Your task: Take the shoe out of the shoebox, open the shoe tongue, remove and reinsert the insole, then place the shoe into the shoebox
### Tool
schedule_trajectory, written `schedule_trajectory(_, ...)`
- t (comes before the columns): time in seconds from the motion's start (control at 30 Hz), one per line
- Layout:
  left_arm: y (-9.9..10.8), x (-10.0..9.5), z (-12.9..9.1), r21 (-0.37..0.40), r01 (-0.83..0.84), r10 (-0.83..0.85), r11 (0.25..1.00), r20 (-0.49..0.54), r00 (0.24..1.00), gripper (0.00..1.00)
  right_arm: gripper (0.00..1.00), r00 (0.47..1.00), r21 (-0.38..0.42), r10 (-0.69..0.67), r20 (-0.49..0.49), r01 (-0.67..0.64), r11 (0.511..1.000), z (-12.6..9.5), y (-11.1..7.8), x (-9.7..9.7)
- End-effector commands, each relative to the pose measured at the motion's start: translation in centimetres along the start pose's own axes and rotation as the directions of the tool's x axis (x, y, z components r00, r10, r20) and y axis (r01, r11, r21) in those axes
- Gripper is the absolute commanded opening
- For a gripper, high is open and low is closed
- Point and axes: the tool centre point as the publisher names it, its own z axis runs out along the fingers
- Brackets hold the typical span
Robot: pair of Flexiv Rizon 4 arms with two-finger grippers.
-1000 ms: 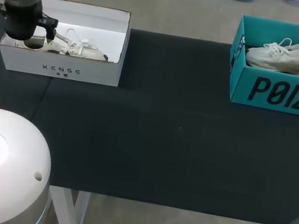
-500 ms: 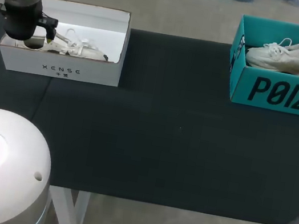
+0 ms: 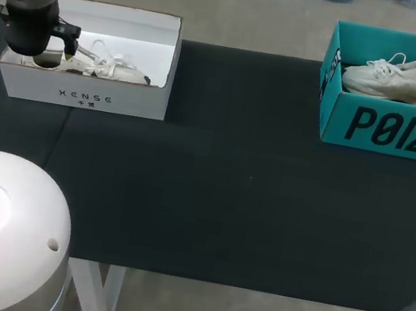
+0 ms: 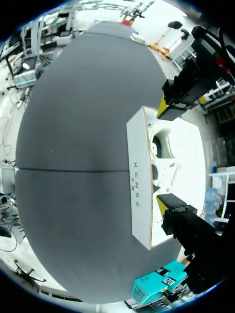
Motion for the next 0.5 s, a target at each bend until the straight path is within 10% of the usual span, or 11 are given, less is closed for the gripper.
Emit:
schedule_trajectory(0.03,-0.08,0.04,-0.08,-0.001,-0.001,0.001,1.000,-0.002,1.000,1.00,0.31,1.000,0.033,-0.003,-0.001,0.003,0.999,0.40,0.94,-0.11)
schedule_trajectory(0.5,-0.08,0.04,-0.08,-0.001,-0.001,0.001,1.000,-0.002,1.000,1.00,0.00,1.000,0.043,0.004,-0.001,-0.004,0.999,0.59,0.55,-0.08)
